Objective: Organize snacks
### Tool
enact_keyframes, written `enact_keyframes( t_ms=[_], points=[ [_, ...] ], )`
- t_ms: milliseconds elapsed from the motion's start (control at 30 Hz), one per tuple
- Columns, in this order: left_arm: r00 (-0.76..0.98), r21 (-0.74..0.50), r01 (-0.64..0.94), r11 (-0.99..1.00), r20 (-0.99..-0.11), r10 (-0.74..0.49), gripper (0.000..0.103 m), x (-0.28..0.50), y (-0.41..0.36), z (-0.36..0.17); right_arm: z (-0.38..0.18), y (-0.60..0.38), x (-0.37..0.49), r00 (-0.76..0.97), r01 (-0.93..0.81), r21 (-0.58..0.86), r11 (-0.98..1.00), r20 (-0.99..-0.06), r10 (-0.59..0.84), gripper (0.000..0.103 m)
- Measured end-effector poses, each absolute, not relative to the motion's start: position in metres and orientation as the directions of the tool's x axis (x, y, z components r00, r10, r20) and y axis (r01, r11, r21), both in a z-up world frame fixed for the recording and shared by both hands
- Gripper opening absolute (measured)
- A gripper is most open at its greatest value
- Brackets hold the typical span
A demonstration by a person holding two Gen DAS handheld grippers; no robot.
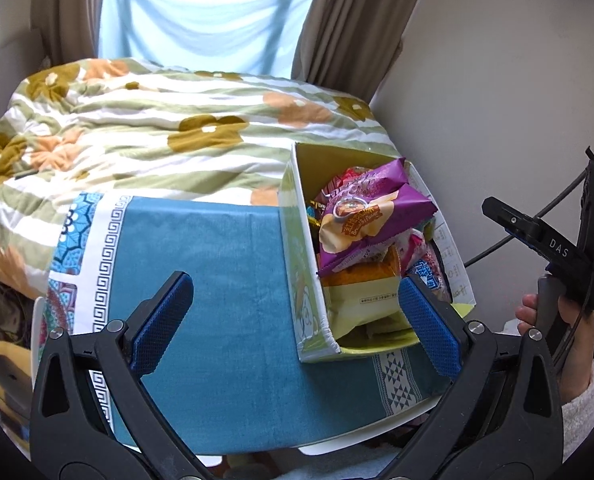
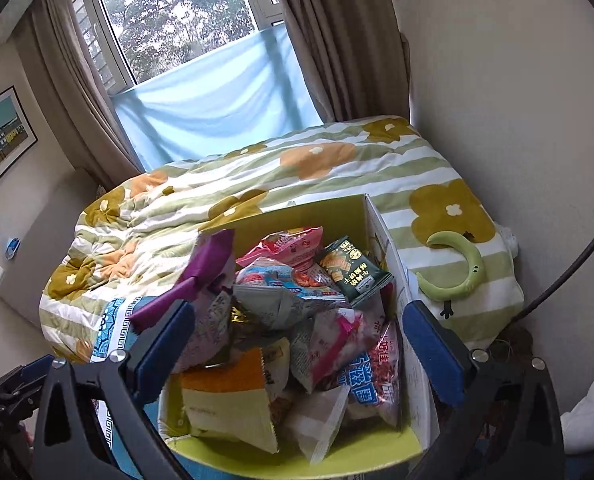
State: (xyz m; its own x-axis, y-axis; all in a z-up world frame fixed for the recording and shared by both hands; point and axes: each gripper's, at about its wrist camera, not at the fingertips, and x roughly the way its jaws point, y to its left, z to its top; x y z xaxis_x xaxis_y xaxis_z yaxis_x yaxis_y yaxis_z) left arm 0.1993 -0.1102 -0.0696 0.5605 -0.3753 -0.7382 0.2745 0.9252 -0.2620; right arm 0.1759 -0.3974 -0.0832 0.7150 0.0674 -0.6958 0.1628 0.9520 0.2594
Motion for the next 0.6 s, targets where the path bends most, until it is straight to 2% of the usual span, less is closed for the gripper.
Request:
enact_keyframes(
  t_ms=[167,333,600],
  points=[
    [0.654,-0.199,0.288,0.937,-0.673,-0.344,0.102,0.159,-0.082,-0.035,-0.046,-0.361,0.13,0.764,0.129,0.218,0.968,-0.644,0.044,0.103],
    [0.745,-0.096,0.255,0.962,-0.614,-0.259,0.102,0.115,-0.055,-0.01,-0.016,-0.319,0.082,0.797,0.114,0.148,0.982,-0.604,-0.001,0.103],
    [0.807,-0.046,0.225,0.973,-0.551,-0.213,0.102,0.06,-0.024,0.005,-0.01,-0.268,0.026,0.808,0.095,0.079,0.992,-0.588,-0.03,0.103]
  ],
)
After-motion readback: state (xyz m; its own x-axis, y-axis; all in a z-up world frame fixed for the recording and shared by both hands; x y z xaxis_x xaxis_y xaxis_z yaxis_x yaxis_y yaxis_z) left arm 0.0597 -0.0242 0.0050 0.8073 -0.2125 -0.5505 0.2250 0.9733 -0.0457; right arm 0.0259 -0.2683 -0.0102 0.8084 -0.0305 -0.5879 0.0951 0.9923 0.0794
